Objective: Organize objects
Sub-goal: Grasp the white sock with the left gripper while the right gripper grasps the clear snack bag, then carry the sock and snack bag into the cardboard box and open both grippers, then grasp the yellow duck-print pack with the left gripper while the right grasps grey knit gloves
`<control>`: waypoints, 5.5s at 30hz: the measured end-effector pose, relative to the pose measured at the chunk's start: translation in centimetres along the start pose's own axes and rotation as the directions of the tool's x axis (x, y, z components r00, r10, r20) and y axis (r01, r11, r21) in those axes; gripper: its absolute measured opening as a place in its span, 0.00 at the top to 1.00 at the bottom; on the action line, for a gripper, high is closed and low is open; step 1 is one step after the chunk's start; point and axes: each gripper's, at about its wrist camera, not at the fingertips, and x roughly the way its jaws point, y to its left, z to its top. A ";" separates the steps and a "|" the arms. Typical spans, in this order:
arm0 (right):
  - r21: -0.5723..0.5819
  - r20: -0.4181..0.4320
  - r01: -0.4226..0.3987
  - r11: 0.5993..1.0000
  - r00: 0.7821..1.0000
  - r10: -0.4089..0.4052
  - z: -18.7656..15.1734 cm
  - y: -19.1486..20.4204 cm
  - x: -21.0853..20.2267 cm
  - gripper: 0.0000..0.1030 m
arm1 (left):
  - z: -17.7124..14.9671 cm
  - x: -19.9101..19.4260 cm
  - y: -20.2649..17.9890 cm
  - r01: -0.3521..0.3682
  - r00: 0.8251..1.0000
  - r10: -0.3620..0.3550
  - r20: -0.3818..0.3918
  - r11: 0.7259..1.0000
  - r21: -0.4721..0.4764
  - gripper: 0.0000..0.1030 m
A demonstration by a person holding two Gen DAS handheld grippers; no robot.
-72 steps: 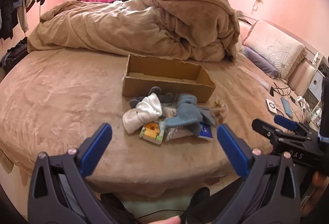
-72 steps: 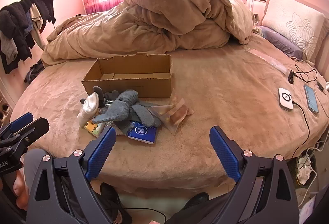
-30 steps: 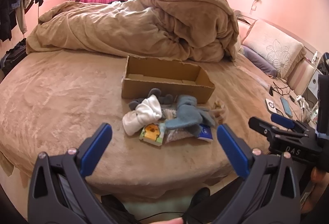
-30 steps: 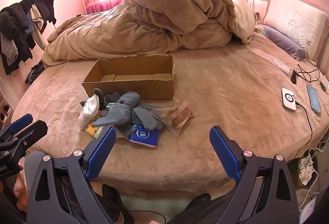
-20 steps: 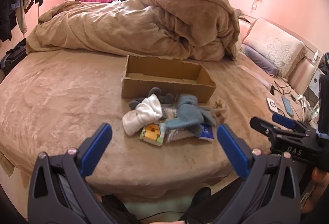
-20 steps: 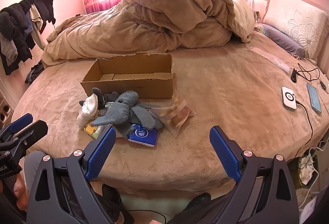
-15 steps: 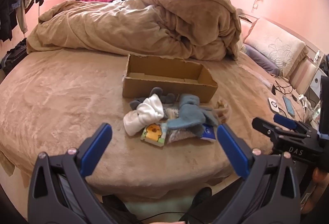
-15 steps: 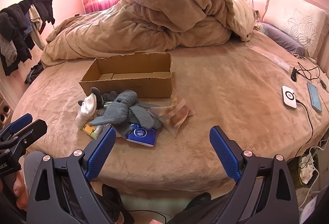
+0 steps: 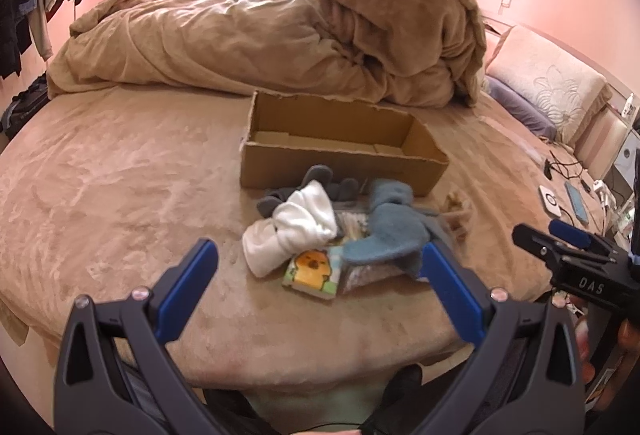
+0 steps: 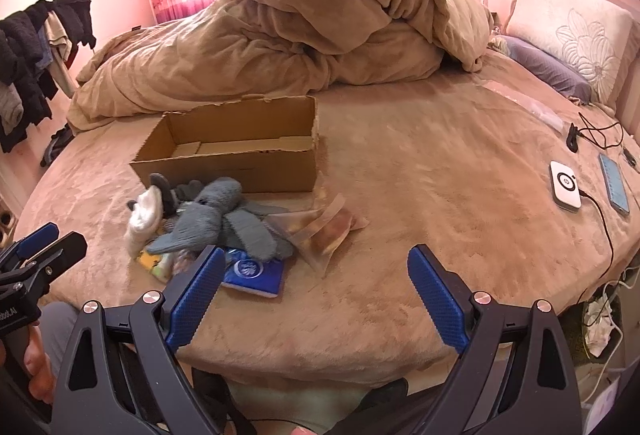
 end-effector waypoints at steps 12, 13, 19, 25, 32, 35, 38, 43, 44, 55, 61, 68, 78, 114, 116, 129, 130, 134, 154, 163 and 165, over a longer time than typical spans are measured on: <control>-0.002 -0.033 0.028 1.000 0.999 -0.028 0.9 -1.9 6.3 0.08 | 0.3 8.6 2.4 -0.013 0.997 0.012 -0.081 1.000 -0.011 0.16; 0.002 -0.037 0.024 1.000 0.999 -0.024 0.9 -2.0 6.8 0.08 | 0.2 9.2 2.6 -0.013 0.996 0.012 -0.089 1.000 -0.013 0.19; 0.009 -0.064 -0.011 1.000 0.998 0.012 1.1 -2.6 10.0 0.08 | -0.4 11.4 2.9 0.007 0.993 -0.007 -0.120 1.000 -0.005 0.28; 0.047 -0.105 -0.085 0.995 0.990 0.090 0.4 -2.6 12.1 0.08 | -0.7 12.1 3.3 0.031 0.993 -0.032 -0.117 0.999 -0.010 0.36; 0.071 -0.099 -0.153 0.986 0.982 0.160 0.4 -2.7 12.6 0.51 | -0.4 11.4 3.5 0.047 0.993 -0.049 -0.104 0.999 -0.021 0.54; 0.059 -0.099 -0.150 0.987 0.983 0.155 0.4 -2.4 12.6 0.56 | -0.4 10.7 3.4 0.050 0.994 -0.051 -0.096 0.999 -0.019 0.58; 0.056 -0.092 -0.154 0.987 0.983 0.158 0.4 -2.3 12.5 0.57 | -0.3 9.8 3.2 0.049 0.995 -0.050 -0.083 0.999 -0.015 0.58; 0.037 -0.069 -0.152 0.988 0.986 0.154 0.6 -2.2 11.2 0.60 | 0.2 7.7 2.9 0.047 0.997 -0.047 -0.058 0.999 -0.017 0.58; 0.033 -0.067 -0.152 0.988 0.986 0.154 0.6 -2.1 11.0 0.60 | 0.2 7.2 2.8 0.047 0.997 -0.048 -0.054 0.999 -0.016 0.58; -0.002 -0.002 -0.150 0.989 0.989 0.150 3.6 -1.6 6.3 0.59 | 3.7 2.5 0.9 0.066 0.998 -0.066 0.002 0.998 0.008 0.58; -0.011 0.016 -0.157 0.987 0.987 0.158 6.0 -1.1 5.6 0.59 | 6.8 2.6 0.1 0.087 0.996 -0.087 0.011 0.996 0.014 0.58; -0.032 0.013 -0.170 0.985 0.985 0.171 9.1 -0.4 7.2 0.59 | 9.6 5.3 -0.5 0.108 0.994 -0.108 -0.002 0.994 0.009 0.58; -0.058 -0.032 -0.207 0.977 0.978 0.206 11.2 1.1 11.4 0.58 | 12.1 11.7 -1.4 0.146 0.988 -0.145 -0.050 0.989 0.002 0.58; -0.088 -0.042 -0.208 0.974 0.978 0.205 10.9 3.3 9.2 0.47 | 12.1 8.8 1.0 0.095 0.993 -0.097 -0.069 0.995 -0.030 0.31; -0.092 -0.035 -0.209 0.974 0.978 0.206 10.6 3.6 8.2 0.47 | 11.6 7.6 1.3 0.082 0.994 -0.083 -0.065 0.996 -0.030 0.31; -0.106 -0.023 -0.215 0.971 0.977 0.213 7.3 5.2 3.4 0.47 | 7.0 1.5 2.4 0.064 0.997 -0.065 -0.047 0.998 -0.023 0.31; -0.107 -0.023 -0.215 0.971 0.977 0.214 7.1 5.3 3.2 0.47 | 6.5 1.3 2.4 0.064 0.997 -0.065 -0.050 0.998 -0.022 0.31; -0.113 -0.029 -0.217 0.970 0.976 0.215 5.8 5.7 2.6 0.47 | 5.3 1.3 2.1 0.065 0.996 -0.066 -0.063 0.998 -0.013 0.31; -0.131 -0.109 -0.229 0.965 0.970 0.215 2.5 6.5 5.9 0.47 | -1.3 7.0 2.5 0.079 0.977 -0.085 -0.196 0.996 -0.036 0.31; -0.125 -0.154 -0.247 0.961 0.962 0.227 2.2 6.7 8.7 0.47 | -3.1 10.3 2.4 0.091 0.964 -0.092 -0.251 0.996 -0.017 0.31; -0.125 -0.163 -0.251 0.960 0.960 0.229 2.3 6.8 9.4 0.47 | -3.2 10.5 2.3 0.089 0.965 -0.087 -0.249 0.996 -0.005 0.31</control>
